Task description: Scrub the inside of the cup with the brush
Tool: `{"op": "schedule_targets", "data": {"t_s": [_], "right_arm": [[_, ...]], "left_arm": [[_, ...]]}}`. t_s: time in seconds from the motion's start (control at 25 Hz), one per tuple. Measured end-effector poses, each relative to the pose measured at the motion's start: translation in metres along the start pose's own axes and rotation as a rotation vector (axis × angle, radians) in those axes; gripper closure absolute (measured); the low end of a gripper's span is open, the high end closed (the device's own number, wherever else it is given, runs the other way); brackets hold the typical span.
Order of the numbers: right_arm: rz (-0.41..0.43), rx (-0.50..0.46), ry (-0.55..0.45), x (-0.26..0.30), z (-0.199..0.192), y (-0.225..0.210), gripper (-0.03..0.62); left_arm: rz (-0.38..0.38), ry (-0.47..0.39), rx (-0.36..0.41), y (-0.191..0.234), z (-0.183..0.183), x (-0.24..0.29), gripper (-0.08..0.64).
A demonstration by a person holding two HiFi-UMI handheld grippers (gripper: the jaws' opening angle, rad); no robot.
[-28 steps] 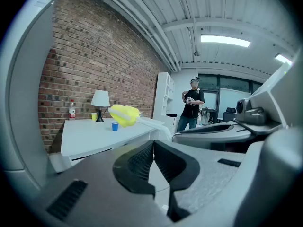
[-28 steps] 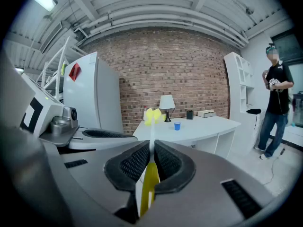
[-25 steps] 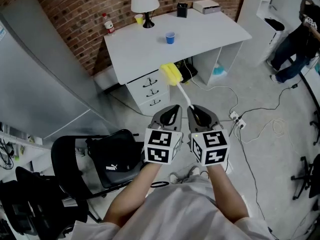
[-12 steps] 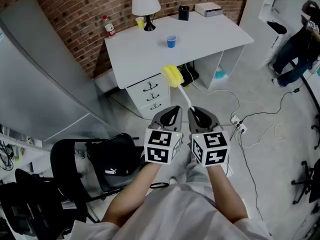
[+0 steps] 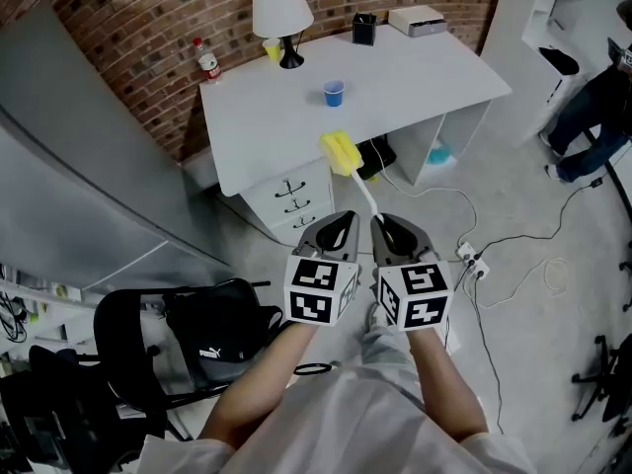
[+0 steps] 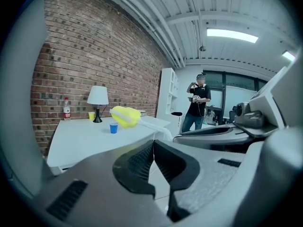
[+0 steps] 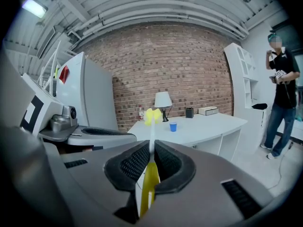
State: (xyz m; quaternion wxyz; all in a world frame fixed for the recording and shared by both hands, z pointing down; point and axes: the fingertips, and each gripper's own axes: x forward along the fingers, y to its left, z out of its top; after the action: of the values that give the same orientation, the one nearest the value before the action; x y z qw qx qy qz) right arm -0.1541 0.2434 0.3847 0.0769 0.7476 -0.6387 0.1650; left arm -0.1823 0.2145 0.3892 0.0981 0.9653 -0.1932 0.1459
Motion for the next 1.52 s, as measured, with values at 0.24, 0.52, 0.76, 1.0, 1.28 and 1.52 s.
{"op": "schedule_targets", "data": {"t_s": [0.24, 0.52, 0.76, 1.0, 1.28, 1.52], "right_arm": [[0.032, -0.032, 0.025, 0.036, 0.012, -0.045, 0.563], [0.083, -0.031, 0.033, 0.074, 0.025, -0.087, 0.563], [0.132, -0.014, 0.031, 0.100, 0.034, -0.114, 0.563], [0.162, -0.017, 0.036, 0.115, 0.038, -0.133, 0.563], [0.174, -0.022, 0.042, 0.132, 0.043, -0.140, 0.563], [0.155, -0.023, 0.049, 0.156, 0.047, -0.150, 0.563]], "left_arm": [[0.031, 0.017, -0.010, 0.012, 0.014, 0.055, 0.551], [0.074, 0.030, -0.021, 0.021, 0.031, 0.111, 0.551], [0.113, 0.039, -0.016, 0.026, 0.042, 0.146, 0.551], [0.136, 0.046, -0.016, 0.026, 0.045, 0.167, 0.551], [0.152, 0.055, -0.035, 0.040, 0.045, 0.180, 0.551], [0.132, 0.061, -0.048, 0.057, 0.043, 0.200, 0.551]]}}
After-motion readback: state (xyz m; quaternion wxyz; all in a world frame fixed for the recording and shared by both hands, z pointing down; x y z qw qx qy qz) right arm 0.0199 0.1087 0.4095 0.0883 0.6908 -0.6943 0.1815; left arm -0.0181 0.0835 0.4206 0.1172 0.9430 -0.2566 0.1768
